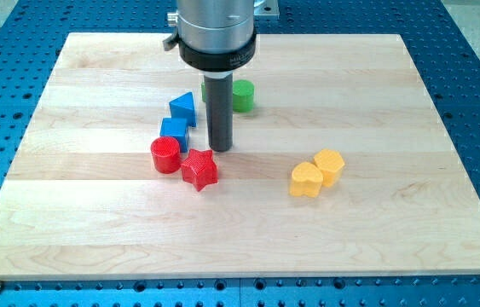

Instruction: Separate the green blocks a bit

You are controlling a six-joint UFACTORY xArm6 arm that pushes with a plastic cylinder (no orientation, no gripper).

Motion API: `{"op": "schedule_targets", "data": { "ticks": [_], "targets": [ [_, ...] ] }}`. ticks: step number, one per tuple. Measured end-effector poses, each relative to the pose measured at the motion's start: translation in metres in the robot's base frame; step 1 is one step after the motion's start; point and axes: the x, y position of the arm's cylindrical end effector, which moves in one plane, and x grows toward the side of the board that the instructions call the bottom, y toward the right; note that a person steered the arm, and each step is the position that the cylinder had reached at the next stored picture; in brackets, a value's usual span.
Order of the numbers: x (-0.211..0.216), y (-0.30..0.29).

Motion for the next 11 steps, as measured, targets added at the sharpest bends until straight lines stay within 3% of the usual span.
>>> {"op": "schedule_targets", "data": {
  "ticks": [4,6,8,11],
  "targets": [
    [-0.012,-0.049],
    [-0.014,0.022],
    [-0.045,0.109],
    [-0.108,0.069]
  ]
}}
